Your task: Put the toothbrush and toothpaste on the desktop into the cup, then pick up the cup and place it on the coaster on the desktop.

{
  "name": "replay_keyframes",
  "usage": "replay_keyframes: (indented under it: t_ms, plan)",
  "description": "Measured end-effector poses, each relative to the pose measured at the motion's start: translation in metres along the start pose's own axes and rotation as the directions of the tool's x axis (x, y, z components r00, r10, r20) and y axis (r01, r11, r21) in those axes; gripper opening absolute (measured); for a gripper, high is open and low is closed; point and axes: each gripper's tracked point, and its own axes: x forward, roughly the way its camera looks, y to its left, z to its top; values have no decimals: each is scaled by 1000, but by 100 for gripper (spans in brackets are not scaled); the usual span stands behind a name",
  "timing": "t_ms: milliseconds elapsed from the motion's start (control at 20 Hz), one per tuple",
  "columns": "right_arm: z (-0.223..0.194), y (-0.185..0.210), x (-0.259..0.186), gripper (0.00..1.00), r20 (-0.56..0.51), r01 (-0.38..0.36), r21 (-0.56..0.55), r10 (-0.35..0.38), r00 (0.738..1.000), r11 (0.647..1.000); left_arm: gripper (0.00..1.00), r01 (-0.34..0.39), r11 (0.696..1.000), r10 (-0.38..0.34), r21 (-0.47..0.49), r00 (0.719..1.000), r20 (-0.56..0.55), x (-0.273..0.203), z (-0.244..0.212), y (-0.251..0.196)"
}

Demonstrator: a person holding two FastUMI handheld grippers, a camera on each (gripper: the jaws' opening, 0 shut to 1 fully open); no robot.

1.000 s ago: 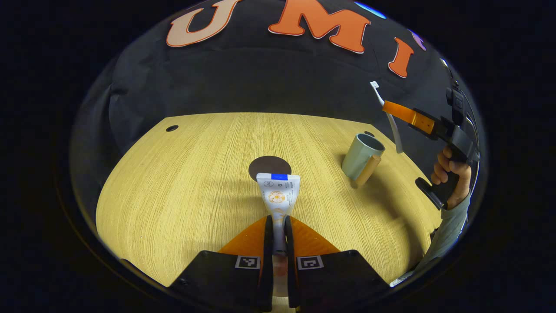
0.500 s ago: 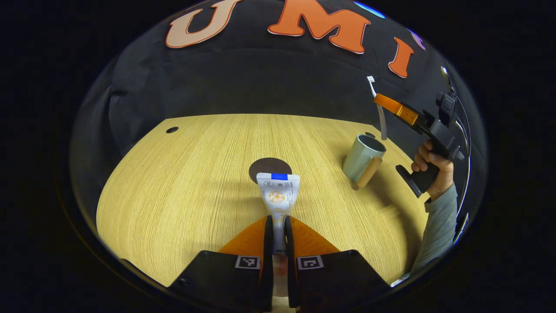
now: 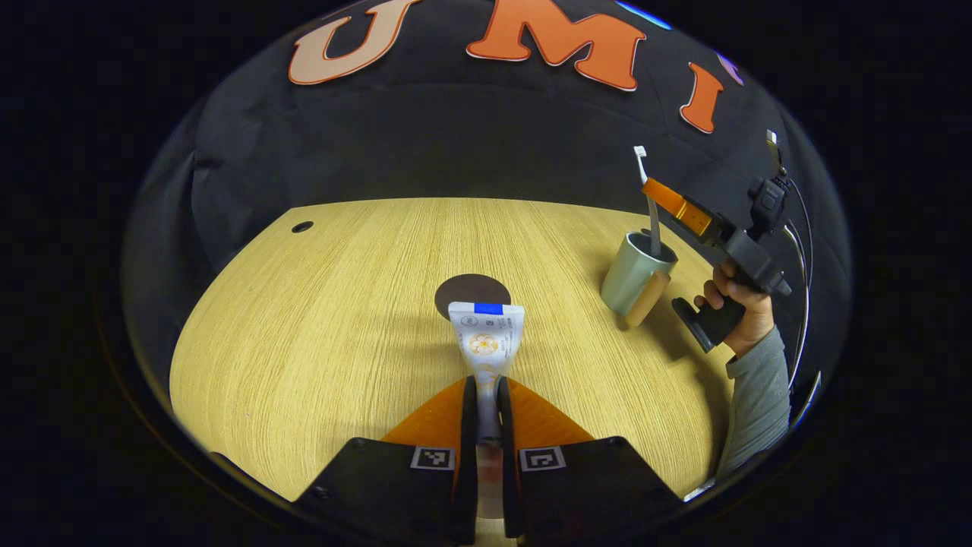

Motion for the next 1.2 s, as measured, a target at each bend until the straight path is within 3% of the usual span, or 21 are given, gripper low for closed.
replay_keyframes:
  t_ms: [700,1200]
  plan:
    - [-23,-5,-19,10,-48,23,-22,-24,999,999,17,24,999,-26,26,997,73,13,25,-5]
    - [-5,-18,-51,16,-25,41,-23,-41,999,999,17,83,995,-91,54,983,161,28,47,-6]
